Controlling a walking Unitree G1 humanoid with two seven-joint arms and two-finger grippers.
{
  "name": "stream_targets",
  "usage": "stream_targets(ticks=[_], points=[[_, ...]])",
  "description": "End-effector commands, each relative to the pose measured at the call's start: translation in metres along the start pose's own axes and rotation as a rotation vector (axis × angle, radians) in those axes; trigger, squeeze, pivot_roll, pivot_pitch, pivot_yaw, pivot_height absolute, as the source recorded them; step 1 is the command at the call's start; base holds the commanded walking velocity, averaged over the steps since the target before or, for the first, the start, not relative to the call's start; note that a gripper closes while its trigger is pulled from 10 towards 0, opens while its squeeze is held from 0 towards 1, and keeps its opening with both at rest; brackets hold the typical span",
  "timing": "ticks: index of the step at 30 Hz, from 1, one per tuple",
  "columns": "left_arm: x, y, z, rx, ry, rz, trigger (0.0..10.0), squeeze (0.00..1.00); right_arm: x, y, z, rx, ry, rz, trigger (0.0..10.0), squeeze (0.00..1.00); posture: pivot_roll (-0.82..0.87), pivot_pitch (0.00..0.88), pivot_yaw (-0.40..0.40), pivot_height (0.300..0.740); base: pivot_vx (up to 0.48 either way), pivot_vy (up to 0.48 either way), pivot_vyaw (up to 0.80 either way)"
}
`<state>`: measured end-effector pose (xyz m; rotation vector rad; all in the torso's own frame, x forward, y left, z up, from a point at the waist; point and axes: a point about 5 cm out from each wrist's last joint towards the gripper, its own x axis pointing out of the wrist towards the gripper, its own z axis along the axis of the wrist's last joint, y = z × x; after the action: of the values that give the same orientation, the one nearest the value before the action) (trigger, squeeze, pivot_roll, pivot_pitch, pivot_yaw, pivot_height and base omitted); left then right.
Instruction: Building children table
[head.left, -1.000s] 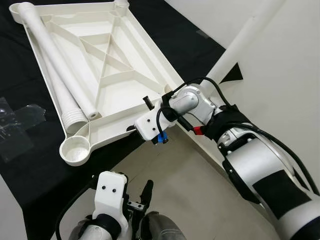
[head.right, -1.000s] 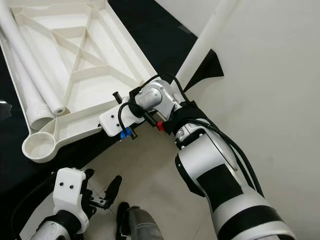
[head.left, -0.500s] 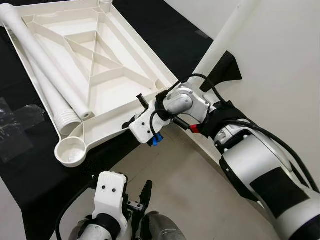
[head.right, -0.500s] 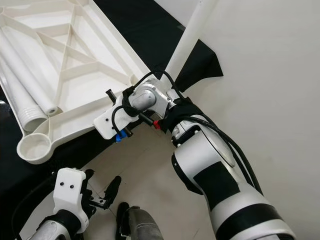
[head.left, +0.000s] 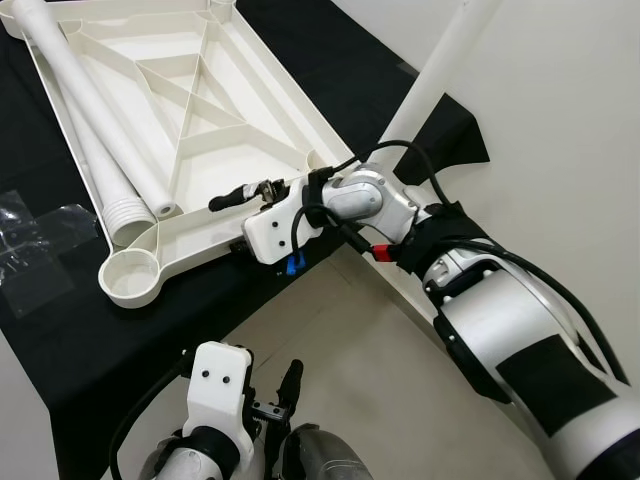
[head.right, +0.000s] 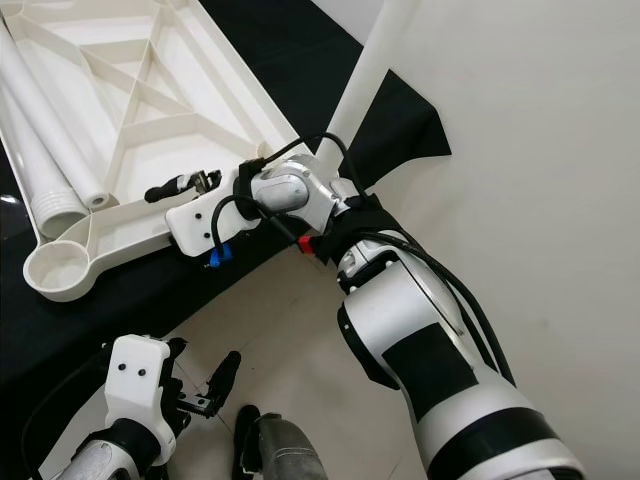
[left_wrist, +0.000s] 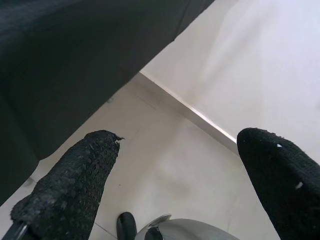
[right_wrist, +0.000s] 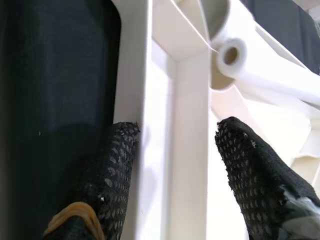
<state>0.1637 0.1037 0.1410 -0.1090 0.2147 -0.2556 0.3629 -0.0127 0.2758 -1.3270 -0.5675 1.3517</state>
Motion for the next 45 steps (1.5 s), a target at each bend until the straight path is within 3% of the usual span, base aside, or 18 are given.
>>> stream_targets(ticks=[1, 3, 5, 10, 11, 12, 14, 16, 19, 20, 21, 23, 24, 26, 27, 30, 45], points=[[0.0, -0.002, -0.007, -0.014, 0.033, -0.017, 10.0, 0.0, -0.012, -0.008, -0.003, 0.076, -0.027, -0.044, 10.0, 0.0, 0.07, 0.229, -0.266, 0.74, 0.0, 0.0, 0.0], [0.0, -0.002, -0.007, -0.008, 0.033, -0.018, 10.0, 0.0, -0.022, -0.011, -0.009, 0.206, -0.061, -0.07, 10.0, 0.0, 0.07, 0.228, -0.264, 0.74, 0.0, 0.0, 0.0], [0.0, -0.002, -0.007, -0.006, 0.033, -0.019, 10.0, 0.0, -0.025, -0.012, -0.01, 0.248, -0.074, -0.086, 10.0, 0.0, 0.07, 0.228, -0.264, 0.74, 0.0, 0.0, 0.0], [0.004, 0.002, -0.007, 0.016, 0.031, -0.031, 10.0, 0.0, -0.051, -0.019, -0.023, 0.549, -0.217, -0.209, 10.0, 0.0, 0.09, 0.199, -0.244, 0.74, 0.0, 0.0, 0.0], [0.004, 0.002, -0.007, 0.016, 0.031, -0.031, 10.0, 0.0, -0.051, -0.019, -0.023, 0.549, -0.217, -0.209, 10.0, 0.0, 0.09, 0.199, -0.244, 0.74, 0.0, 0.0, 0.0], [0.004, 0.002, -0.009, 0.026, 0.032, -0.035, 10.0, 0.0, -0.061, -0.025, -0.03, 0.658, -0.242, -0.341, 10.0, 0.0, 0.09, 0.191, -0.237, 0.74, 0.0, 0.0, 0.0], [0.004, 0.002, -0.009, 0.031, 0.033, -0.035, 10.0, 0.0, -0.065, -0.028, -0.033, 0.701, -0.243, -0.403, 10.0, 0.0, 0.09, 0.191, -0.237, 0.74, 0.0, 0.0, 0.0], [0.004, 0.003, -0.009, 0.043, 0.026, -0.032, 10.0, 0.0, -0.071, -0.031, -0.043, 0.849, -0.24, -0.558, 10.0, 0.0, 0.09, 0.179, -0.235, 0.74, 0.0, 0.0, 0.0], [0.004, 0.003, -0.009, 0.059, 0.02, -0.026, 10.0, 0.0, -0.077, -0.025, -0.05, 0.89, -0.247, -0.735, 10.0, 0.0, 0.1, 0.174, -0.23, 0.74, 0.0, 0.0, 0.0], [0.004, 0.004, -0.008, 0.066, 0.012, -0.019, 10.0, 0.0, -0.075, -0.013, -0.052, 0.904, -0.237, -0.794, 10.0, 0.0, 0.1, 0.161, -0.226, 0.74, 0.0, 0.0, 0.0], [0.004, 0.004, -0.008, 0.066, 0.012, -0.019, 10.0, 0.0, -0.075, -0.013, -0.052, 0.904, -0.237, -0.794, 10.0, 0.0, 0.1, 0.161, -0.226, 0.74, 0.0, 0.0, 0.0], [0.005, 0.007, -0.008, 0.079, 0.007, -0.006, 10.0, 0.0, -0.069, 0.012, -0.05, 0.959, -0.232, -0.908, 10.0, 0.0, 0.1, 0.151, -0.217, 0.74, 0.0, 0.0, 0.0], [0.005, 0.007, -0.008, 0.079, 0.007, -0.006, 10.0, 0.0, -0.069, 0.012, -0.05, 0.959, -0.232, -0.908, 10.0, 0.0, 0.1, 0.151, -0.217, 0.74, 0.0, 0.0, 0.0], [0.007, 0.009, -0.008, 0.092, -0.003, -0.006, 10.0, 0.0, -0.064, 0.037, -0.041, 1.005, -0.221, -1.013, 10.0, 0.0, 0.1, 0.135, -0.207, 0.74, 0.0, 0.0, 0.0], [0.007, 0.009, -0.008, 0.092, -0.003, -0.006, 10.0, 0.0, -0.064, 0.037, -0.041, 1.005, -0.221, -1.013, 10.0, 0.0, 0.1, 0.135, -0.207, 0.74, 0.0, 0.0, 0.0], [0.01, 0.012, -0.006, 0.106, -0.018, 0.0, 10.0, 0.0, -0.059, 0.06, -0.032, 1.08, -0.194, -1.083, 10.0, 0.0, 0.11, 0.125, -0.206, 0.74, 0.0, 0.0, 0.0], [0.014, 0.017, -0.007, 0.122, -0.039, 0.03, 10.0, 0.0, -0.056, 0.07, -0.029, 1.135, -0.077, -1.14, 10.0, 0.0, 0.12, 0.065, -0.205, 0.74, 0.0, 0.0, 0.0]])
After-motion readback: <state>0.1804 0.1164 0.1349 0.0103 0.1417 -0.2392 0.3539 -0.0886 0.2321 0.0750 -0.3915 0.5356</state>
